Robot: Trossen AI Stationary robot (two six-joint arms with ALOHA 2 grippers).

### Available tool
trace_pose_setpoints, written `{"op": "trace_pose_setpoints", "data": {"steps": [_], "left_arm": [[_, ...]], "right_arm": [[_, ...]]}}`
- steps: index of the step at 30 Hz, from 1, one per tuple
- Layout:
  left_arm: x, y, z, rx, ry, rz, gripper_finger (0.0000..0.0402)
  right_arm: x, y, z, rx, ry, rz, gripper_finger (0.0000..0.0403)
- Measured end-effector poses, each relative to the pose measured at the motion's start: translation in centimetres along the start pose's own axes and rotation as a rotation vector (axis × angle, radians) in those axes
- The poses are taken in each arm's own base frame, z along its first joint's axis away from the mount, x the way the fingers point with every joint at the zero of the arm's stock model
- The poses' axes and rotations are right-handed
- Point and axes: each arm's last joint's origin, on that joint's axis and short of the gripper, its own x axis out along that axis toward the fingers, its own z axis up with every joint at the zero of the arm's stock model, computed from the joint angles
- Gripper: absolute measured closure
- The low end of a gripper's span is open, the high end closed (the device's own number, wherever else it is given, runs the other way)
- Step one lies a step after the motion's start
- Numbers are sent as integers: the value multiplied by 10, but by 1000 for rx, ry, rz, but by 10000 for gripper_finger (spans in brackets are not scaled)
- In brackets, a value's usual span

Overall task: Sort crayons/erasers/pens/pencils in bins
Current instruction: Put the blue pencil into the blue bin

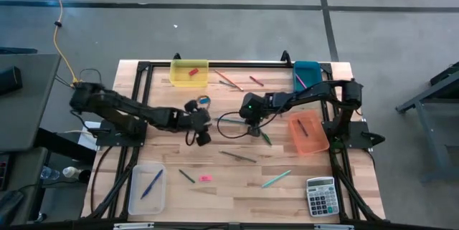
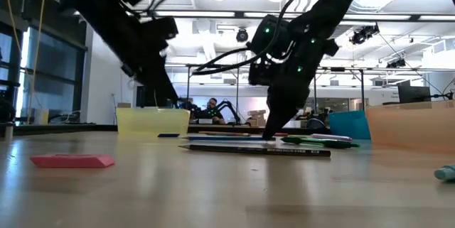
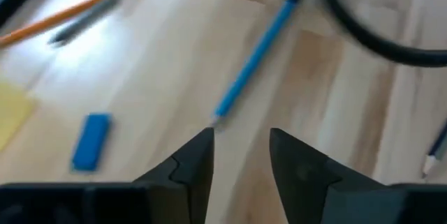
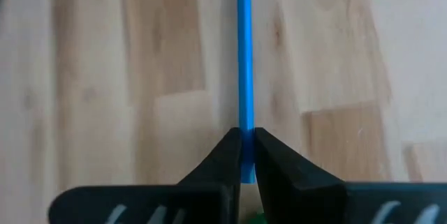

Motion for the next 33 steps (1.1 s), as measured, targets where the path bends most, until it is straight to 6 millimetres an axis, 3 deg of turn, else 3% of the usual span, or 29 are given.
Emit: {"op": "trace_pose_setpoints", "data": {"steps": [4,12,17,23,26,33], "left_arm": [[-19,20,1,-154,-78,35,282],[-47,46,-14,-351,-217,30,354],[-59,54,-24,-402,-271,17,394],[-63,59,-37,-474,-324,-10,400],[-63,61,-41,-497,-352,-16,401],[-61,61,-47,-529,-351,-28,401]], "right_arm": [[-24,3,10,65,-78,6,383],[-91,2,9,297,-139,-96,383],[-147,-7,-12,515,-129,-232,383],[-206,-29,-60,788,-54,-521,383],[-216,-45,-82,848,10,-628,383],[-202,-88,-127,939,141,-666,383]]}}
